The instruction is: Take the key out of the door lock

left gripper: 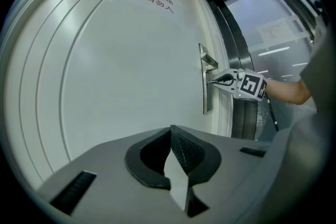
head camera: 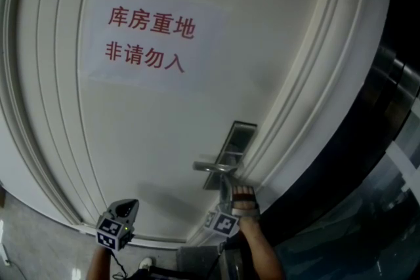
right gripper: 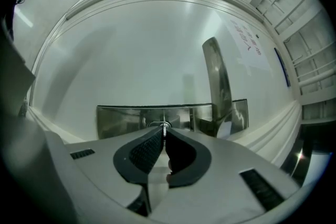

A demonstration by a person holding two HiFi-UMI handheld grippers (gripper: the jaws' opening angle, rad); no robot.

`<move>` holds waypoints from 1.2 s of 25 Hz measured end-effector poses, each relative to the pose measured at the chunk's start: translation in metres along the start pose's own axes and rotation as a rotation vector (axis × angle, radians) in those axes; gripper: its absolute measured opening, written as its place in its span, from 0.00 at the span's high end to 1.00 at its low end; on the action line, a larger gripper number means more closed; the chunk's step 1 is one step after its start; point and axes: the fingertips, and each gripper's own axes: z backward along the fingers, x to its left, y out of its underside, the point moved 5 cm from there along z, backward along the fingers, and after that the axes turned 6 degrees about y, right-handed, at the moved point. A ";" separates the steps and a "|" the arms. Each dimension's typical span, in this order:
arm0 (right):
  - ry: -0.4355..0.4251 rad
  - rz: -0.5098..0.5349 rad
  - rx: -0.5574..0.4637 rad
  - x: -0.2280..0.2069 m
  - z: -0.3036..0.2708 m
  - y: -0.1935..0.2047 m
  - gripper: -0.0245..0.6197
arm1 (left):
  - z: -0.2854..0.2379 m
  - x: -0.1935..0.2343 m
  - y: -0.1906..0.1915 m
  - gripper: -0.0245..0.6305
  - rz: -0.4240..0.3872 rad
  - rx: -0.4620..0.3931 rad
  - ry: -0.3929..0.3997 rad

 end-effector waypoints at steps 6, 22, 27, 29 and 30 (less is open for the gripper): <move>-0.020 0.007 0.014 0.003 0.000 0.000 0.92 | 0.005 0.001 0.001 0.95 0.002 0.002 -0.006; -0.043 0.004 0.021 -0.003 0.000 -0.003 0.93 | 0.009 0.004 0.001 0.95 0.004 -0.004 -0.005; -0.040 0.004 0.022 -0.004 0.000 -0.003 0.93 | 0.008 0.004 0.002 0.95 0.000 -0.002 -0.001; -0.046 0.009 0.023 -0.003 0.000 -0.003 0.93 | 0.009 0.004 0.001 0.95 0.000 -0.005 -0.002; -0.051 0.010 0.023 -0.002 0.000 -0.003 0.93 | 0.009 0.004 0.000 0.95 0.000 -0.006 -0.002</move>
